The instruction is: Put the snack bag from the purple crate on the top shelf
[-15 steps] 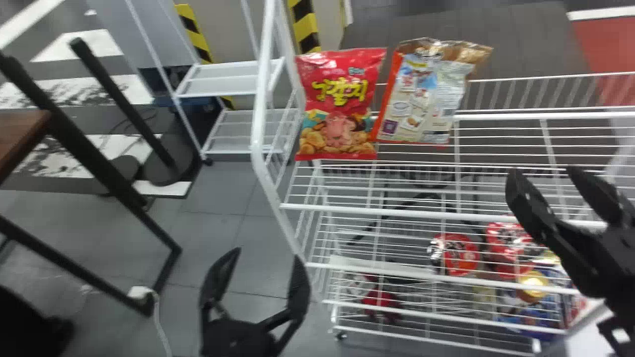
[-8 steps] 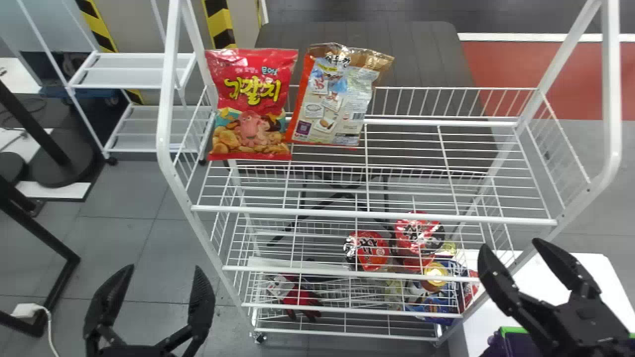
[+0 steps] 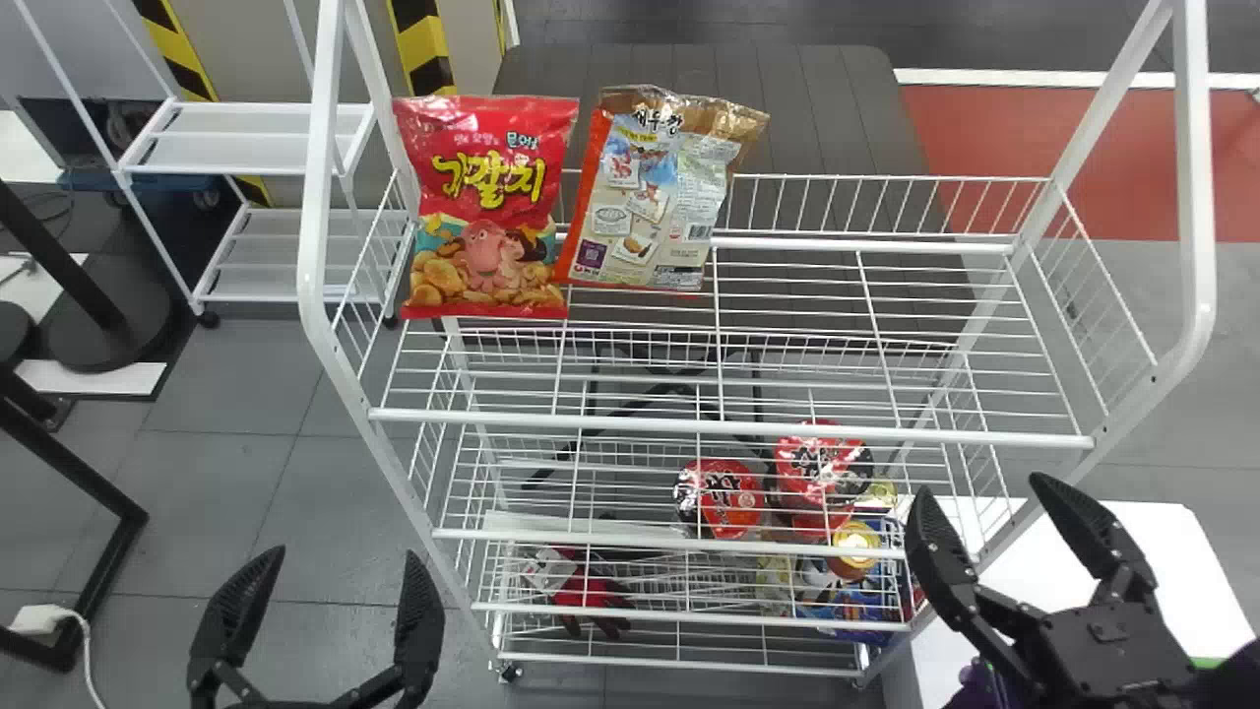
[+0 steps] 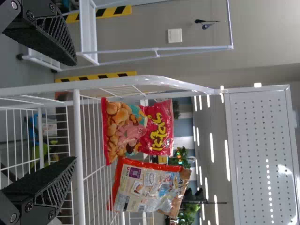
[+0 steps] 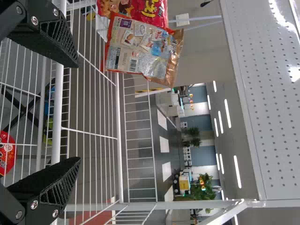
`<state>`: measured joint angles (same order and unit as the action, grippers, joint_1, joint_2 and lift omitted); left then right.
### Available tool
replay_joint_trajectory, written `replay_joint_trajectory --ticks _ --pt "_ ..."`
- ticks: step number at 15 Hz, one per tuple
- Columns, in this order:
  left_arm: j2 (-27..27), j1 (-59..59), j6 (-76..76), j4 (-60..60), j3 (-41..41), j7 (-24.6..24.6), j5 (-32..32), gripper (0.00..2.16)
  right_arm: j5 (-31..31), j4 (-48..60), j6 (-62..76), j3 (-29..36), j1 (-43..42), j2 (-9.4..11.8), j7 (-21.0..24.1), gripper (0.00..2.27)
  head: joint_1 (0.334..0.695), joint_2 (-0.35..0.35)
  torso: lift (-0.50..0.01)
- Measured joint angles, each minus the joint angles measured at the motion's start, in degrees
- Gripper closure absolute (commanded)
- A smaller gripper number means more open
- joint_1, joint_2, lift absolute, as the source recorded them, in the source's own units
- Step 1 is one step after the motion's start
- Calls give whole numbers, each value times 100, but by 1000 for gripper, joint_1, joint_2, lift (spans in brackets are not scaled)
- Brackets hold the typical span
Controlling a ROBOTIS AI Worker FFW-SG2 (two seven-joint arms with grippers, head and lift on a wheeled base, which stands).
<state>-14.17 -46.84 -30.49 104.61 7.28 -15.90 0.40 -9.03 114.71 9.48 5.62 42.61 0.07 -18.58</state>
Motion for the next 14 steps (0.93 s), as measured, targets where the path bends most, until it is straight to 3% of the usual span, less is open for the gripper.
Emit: replay_joint_trajectory --ticks 6,14 --pt "165 -9 69 -2 24 -68 164 97 146 182 -470 -324 37 -7 -7 124 695 85 0" --pt "218 -25 36 20 49 -133 245 97 188 46 -70 -362 37 -7 0 124 695 83 0"
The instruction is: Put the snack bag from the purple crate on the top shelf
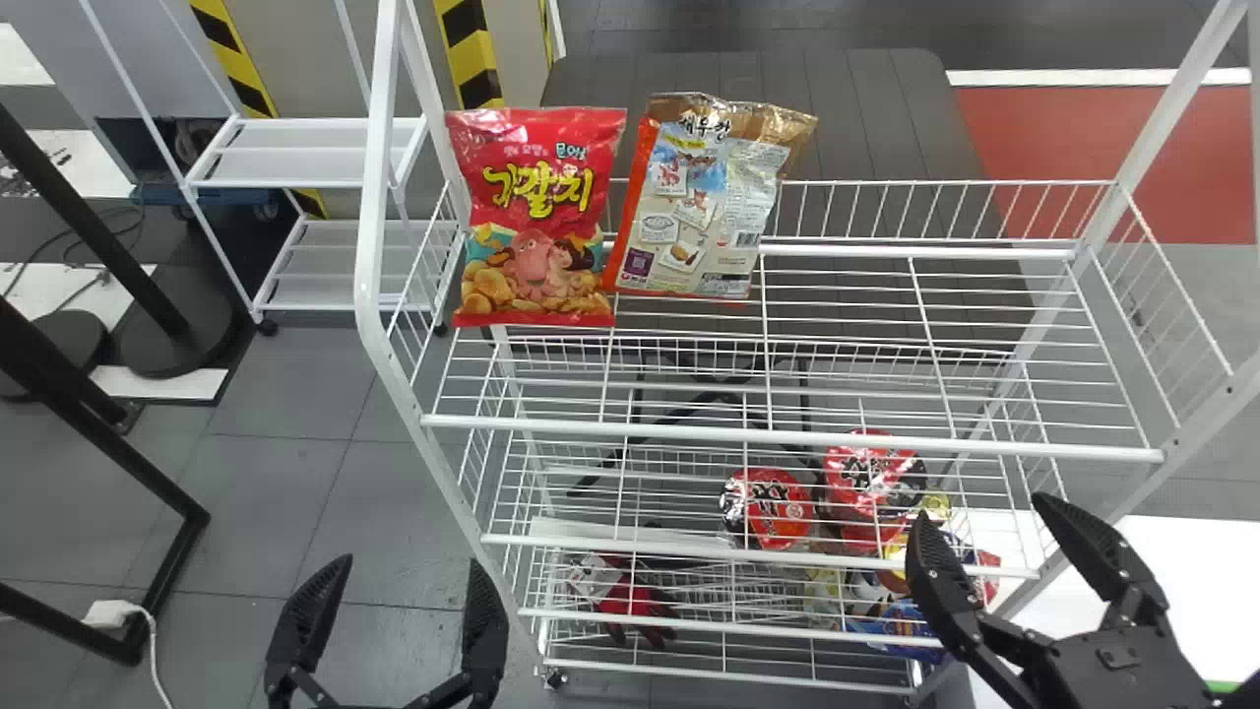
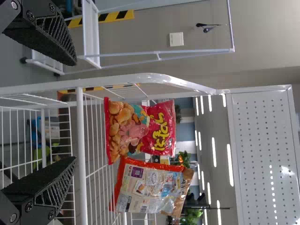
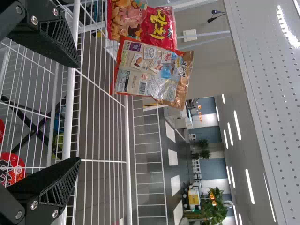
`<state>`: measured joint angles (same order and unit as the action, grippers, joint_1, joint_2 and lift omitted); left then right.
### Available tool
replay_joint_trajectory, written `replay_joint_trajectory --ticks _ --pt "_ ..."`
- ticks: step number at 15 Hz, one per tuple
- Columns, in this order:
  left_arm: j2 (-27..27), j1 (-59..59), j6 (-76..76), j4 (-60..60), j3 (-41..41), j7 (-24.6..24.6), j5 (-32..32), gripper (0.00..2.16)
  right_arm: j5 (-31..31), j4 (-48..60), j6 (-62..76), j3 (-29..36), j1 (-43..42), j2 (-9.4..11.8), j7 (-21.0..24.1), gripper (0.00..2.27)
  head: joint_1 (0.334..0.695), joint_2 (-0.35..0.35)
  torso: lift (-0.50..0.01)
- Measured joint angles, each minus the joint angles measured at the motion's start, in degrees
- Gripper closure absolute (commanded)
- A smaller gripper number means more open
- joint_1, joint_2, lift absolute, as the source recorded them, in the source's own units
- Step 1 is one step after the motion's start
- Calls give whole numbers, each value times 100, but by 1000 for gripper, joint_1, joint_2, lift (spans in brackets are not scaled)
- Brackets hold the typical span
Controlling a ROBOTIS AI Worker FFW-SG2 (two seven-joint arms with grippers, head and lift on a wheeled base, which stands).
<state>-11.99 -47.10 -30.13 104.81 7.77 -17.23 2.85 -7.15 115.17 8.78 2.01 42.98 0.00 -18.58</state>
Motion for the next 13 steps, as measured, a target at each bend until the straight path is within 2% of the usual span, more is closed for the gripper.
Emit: replay_joint_trajectory --ticks 13 --pt "36 -10 -186 92 84 -236 -30 97 39 -205 223 7 0 0 45 124 695 79 0"
